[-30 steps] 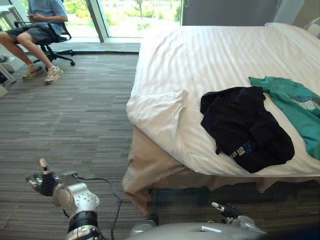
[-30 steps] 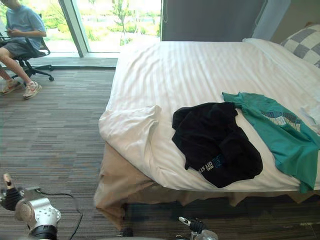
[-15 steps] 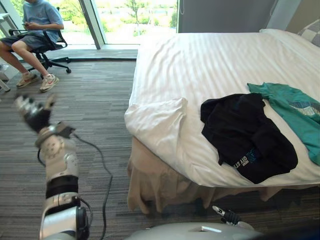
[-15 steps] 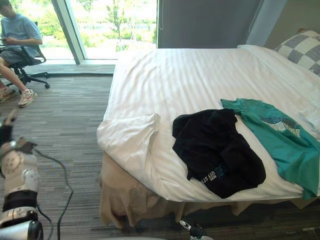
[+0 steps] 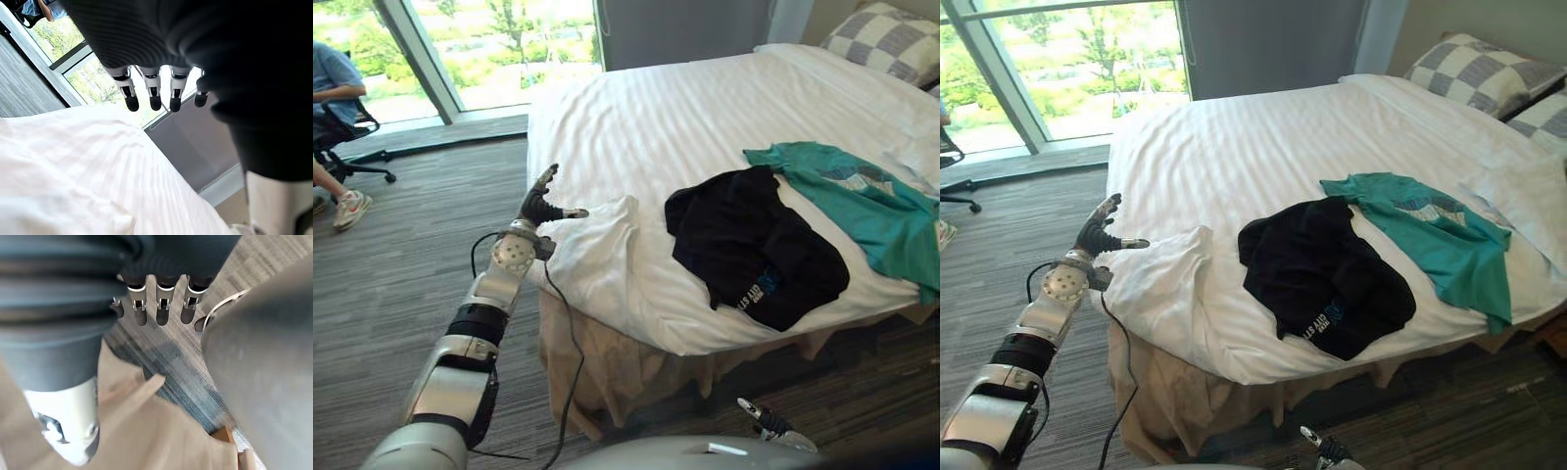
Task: Tidy the bed and pick cloth on bed and put in laundry
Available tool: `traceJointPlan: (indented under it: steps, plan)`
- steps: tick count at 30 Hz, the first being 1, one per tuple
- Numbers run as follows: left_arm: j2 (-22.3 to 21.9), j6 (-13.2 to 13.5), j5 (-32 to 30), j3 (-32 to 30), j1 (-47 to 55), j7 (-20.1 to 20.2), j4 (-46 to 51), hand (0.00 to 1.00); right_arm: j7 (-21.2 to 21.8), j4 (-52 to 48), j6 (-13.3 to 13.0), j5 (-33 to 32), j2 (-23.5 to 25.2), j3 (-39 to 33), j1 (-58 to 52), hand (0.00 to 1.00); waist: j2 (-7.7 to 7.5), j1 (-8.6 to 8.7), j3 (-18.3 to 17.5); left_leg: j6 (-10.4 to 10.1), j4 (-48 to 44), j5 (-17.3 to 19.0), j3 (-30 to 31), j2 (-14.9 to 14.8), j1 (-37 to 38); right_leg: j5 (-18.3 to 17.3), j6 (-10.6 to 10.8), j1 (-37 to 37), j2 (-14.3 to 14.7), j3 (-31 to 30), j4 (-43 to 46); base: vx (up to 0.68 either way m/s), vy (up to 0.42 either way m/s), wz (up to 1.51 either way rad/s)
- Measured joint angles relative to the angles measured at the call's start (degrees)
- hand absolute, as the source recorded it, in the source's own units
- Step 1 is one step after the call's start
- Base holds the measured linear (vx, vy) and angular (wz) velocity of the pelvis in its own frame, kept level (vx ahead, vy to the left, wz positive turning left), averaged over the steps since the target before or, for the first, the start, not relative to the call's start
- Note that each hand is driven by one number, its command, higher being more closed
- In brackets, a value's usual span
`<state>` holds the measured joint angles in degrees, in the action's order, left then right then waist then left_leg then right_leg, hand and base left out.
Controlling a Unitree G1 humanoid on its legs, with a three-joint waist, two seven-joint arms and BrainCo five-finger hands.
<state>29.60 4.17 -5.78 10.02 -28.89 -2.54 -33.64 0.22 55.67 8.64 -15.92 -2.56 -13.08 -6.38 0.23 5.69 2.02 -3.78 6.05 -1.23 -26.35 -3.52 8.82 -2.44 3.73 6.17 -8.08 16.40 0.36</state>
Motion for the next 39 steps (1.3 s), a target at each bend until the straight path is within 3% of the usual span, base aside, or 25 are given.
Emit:
traceJointPlan:
  steps: [4, 7, 10, 13, 15, 18, 22, 23, 25, 29, 31, 36, 39]
  plan:
    - [-2.4, -4.3, -6.9, 2.4, -2.4, -0.3, -2.7, 0.0, -0.7, -1.0, 1.2, -0.8, 0.2, -1.0, -0.2, 0.0, 0.37, 0.31, 0.9, 0.4, 0.1, -0.3, -0.7, -0.6, -0.1, 0.1, -0.4, -0.9, 0.2, -0.1, 0.3, -0.15, -0.018, -0.06]
    - [-3.9, -6.1, -10.6, 3.4, -4.2, -0.7, -2.8, 0.0, -1.5, -2.9, 2.3, -0.9, 0.1, -1.0, -0.4, 0.0, 0.57, 0.3, 1.6, 0.4, 0.1, 0.0, -1.5, -0.7, -2.0, -0.1, -0.6, -2.7, 0.0, -0.4, 0.4, -0.12, 0.014, -0.07]
    - [-5.5, -7.8, -11.8, 5.3, -5.9, -2.8, -4.6, 0.0, -2.8, -4.8, 2.7, -1.9, 0.2, -0.9, -0.3, 0.0, 0.71, 0.62, 2.2, 0.5, 0.1, 0.1, -3.8, -0.9, -4.1, -0.1, -0.5, -5.2, 0.0, -1.4, 0.4, -0.02, 0.015, -0.06]
    - [-7.1, -9.8, -11.9, 5.9, -7.5, -3.8, -6.6, 0.0, -4.0, -6.1, 3.1, -3.3, 0.3, 0.3, -0.1, 0.0, 0.82, 1.06, 2.9, 0.6, 0.0, -0.5, -4.7, -0.8, -7.2, 2.2, -0.6, -8.8, -0.2, -2.9, 0.7, 0.02, 0.013, -0.1]
    - [-8.5, -11.8, -12.9, 6.3, -10.1, -4.8, -8.7, 0.0, -5.0, -7.3, 3.1, -4.4, 0.4, 0.6, 0.0, 0.0, 1.0, 1.28, 3.8, 1.5, 0.0, -2.3, -4.9, -0.7, -9.1, 3.2, -0.5, -11.1, -0.3, -3.2, 1.2, 0.08, 0.003, 0.03]
    - [-9.3, -14.5, -12.9, 8.0, -12.6, -6.7, -8.9, 0.0, -6.1, -7.7, 2.8, -6.5, 0.4, 1.9, 0.8, 0.0, 0.75, 1.33, 4.8, 1.2, -0.3, -3.5, -5.5, -0.6, -11.0, 3.1, -0.7, -13.6, -0.5, -4.0, 2.6, 0.07, 0.003, 0.03]
    - [-9.5, -18.1, -13.1, 8.0, -17.9, -11.5, -10.6, 0.0, -7.4, -11.3, 0.4, -10.2, 0.2, 4.3, 2.8, 0.0, 1.23, 1.17, 7.4, 1.0, -0.4, -4.3, -6.1, -1.0, -13.9, 2.7, -1.3, -17.4, -0.3, -4.7, 4.4, 0.0, -0.001, 0.0]
    - [-9.5, -19.0, -13.5, 8.0, -19.1, -12.4, -11.2, 1.0, -7.5, -11.7, -0.3, -11.1, 0.3, 5.0, 3.6, 0.0, 1.31, 1.14, 8.0, 1.1, -0.4, -4.4, -6.1, -1.2, -14.7, 2.7, -1.4, -18.5, -0.2, -4.7, 4.8, 0.0, 0.0, 0.0]
    - [-9.8, -21.3, -14.3, 8.0, -21.3, -14.1, -11.6, 1.0, -7.8, -12.5, -1.5, -13.3, 0.5, 6.4, 4.9, 0.0, 1.32, 1.16, 9.6, 1.1, -0.4, -4.7, -6.2, -1.4, -15.7, 2.5, -1.6, -19.9, -0.1, -4.7, 5.8, -0.04, -0.008, -0.01]
    - [-10.2, -26.3, -19.6, 7.9, -25.3, -13.7, -12.7, 1.0, -7.8, -14.4, -3.5, -14.9, 0.4, 6.9, 6.1, 0.0, 1.22, 1.14, 12.0, 1.0, -0.1, -4.7, -6.6, -1.5, -18.3, 2.2, -1.9, -23.5, -0.2, -5.0, 7.2, -0.05, -0.003, -0.02]
    - [-10.3, -27.6, -20.8, 7.9, -26.5, -13.3, -12.7, 1.0, -7.6, -14.4, -4.1, -14.9, 0.3, 7.2, 6.4, 0.0, 1.19, 1.16, 13.0, 1.1, -0.1, -4.8, -6.7, -1.5, -19.4, 2.3, -1.9, -24.8, -0.3, -5.1, 7.8, -0.02, 0.002, 0.0]
    - [-10.0, -27.1, -20.7, 8.1, -28.8, -10.1, -14.0, 1.0, -6.4, -14.5, -5.6, -15.0, 0.1, 8.0, 6.6, 0.0, 1.26, 1.0, 13.5, 1.5, -0.3, -5.2, -6.5, -1.3, -19.6, 2.3, -1.9, -25.2, -0.5, -4.9, 8.5, 0.03, 0.006, 0.02]
    - [-9.7, -24.3, -20.6, 9.9, -29.8, -9.0, -14.9, 1.0, -5.1, -15.4, -6.0, -14.8, -0.4, 8.0, 6.7, 0.0, 1.31, 0.87, 13.5, 1.1, -0.4, -5.6, -6.3, -0.9, -19.2, 1.8, -1.9, -25.1, -1.3, -4.6, 9.6, 0.07, 0.02, 0.09]
